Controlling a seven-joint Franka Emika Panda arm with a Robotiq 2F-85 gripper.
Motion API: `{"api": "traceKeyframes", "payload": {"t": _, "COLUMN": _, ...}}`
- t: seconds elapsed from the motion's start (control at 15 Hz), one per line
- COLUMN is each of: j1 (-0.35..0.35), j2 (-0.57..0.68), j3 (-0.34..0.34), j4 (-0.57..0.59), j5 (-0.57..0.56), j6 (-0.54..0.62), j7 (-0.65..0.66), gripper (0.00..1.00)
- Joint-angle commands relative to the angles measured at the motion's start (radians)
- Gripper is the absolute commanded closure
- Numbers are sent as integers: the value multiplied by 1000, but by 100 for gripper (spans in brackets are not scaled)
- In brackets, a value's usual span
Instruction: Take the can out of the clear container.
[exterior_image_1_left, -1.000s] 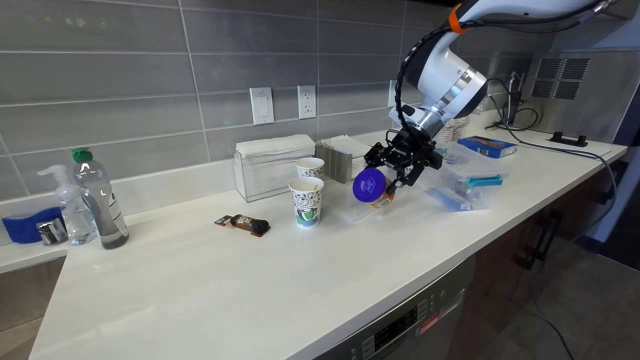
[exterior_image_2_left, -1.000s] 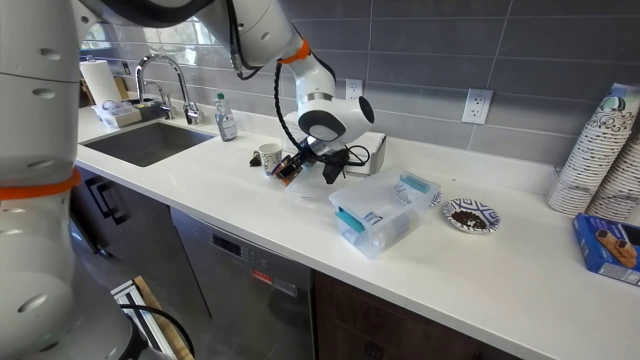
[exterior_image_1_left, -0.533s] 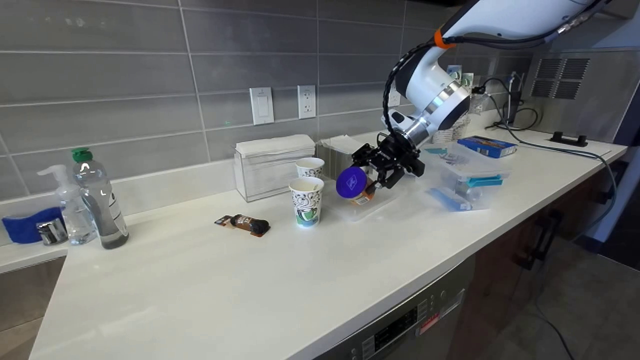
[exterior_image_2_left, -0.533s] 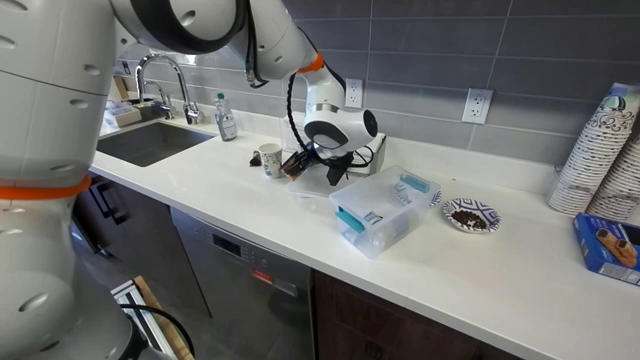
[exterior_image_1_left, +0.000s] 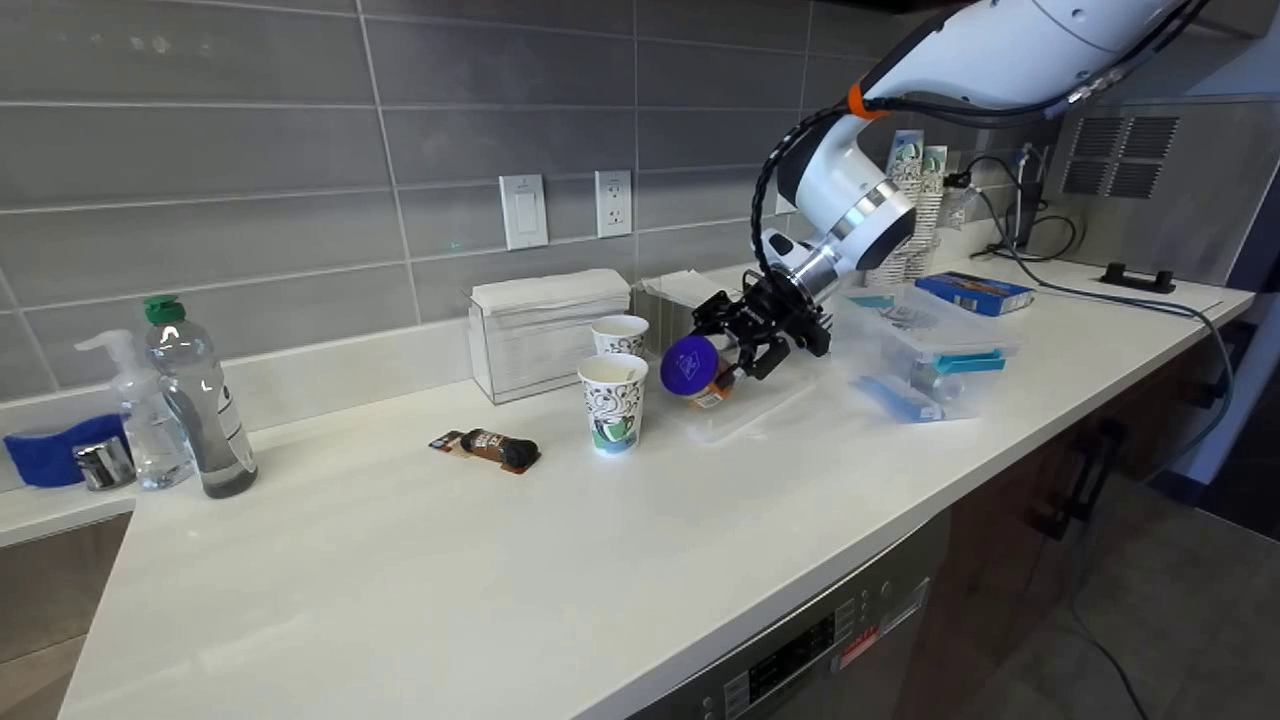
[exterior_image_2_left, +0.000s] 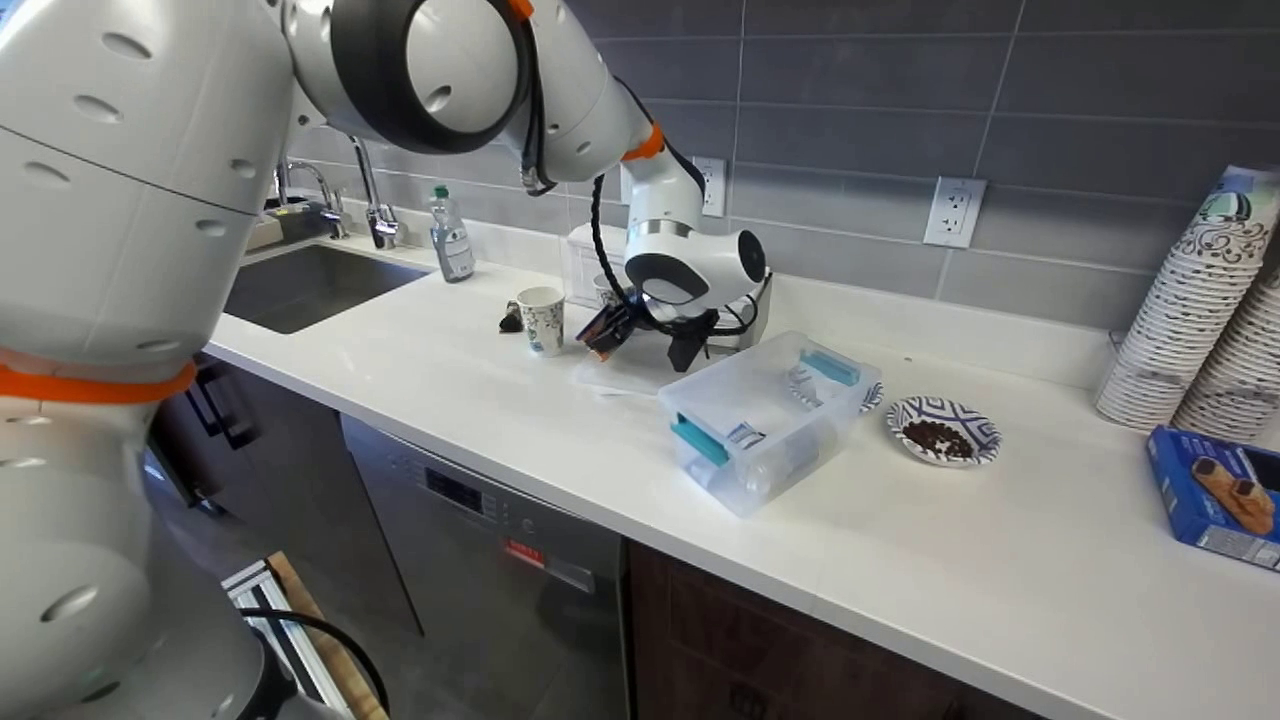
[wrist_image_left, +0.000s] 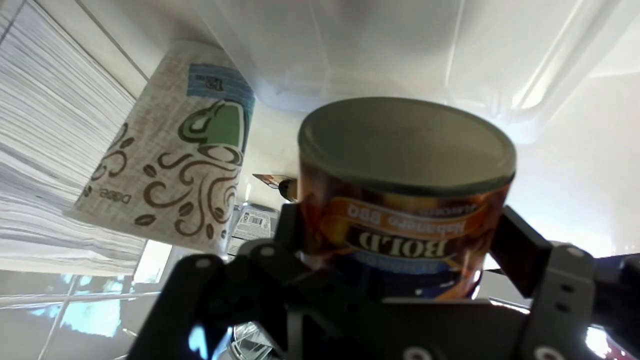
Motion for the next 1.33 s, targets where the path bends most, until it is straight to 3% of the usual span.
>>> {"api": "traceKeyframes", "payload": {"t": 0.0, "j1": 0, "j2": 51, "j3": -1, "j4": 63, "j5": 21, "j6": 9, "j7": -25, "gripper": 32}}
{"api": "traceKeyframes", "payload": {"t": 0.8, "j1": -1, "j2": 94, "j3": -9, "j4": 111, "j5": 0, "j6": 10, "j7": -17, "gripper": 32}}
{"api": "traceKeyframes", "payload": {"t": 0.93, "j1": -3, "j2": 94, "j3": -12, "j4": 113, "j5": -2, "j6": 10, "j7": -18, "gripper": 23}}
{"api": "traceKeyframes", "payload": {"t": 1.0, "j1": -3, "j2": 94, "j3": -14, "j4": 114, "j5": -2, "j6": 10, "j7": -18, "gripper": 24}}
{"api": "traceKeyframes", "payload": {"t": 1.27, "j1": -7, "j2": 94, "j3": -20, "j4": 117, "j5": -3, "j6": 11, "j7": -16, "gripper": 10}}
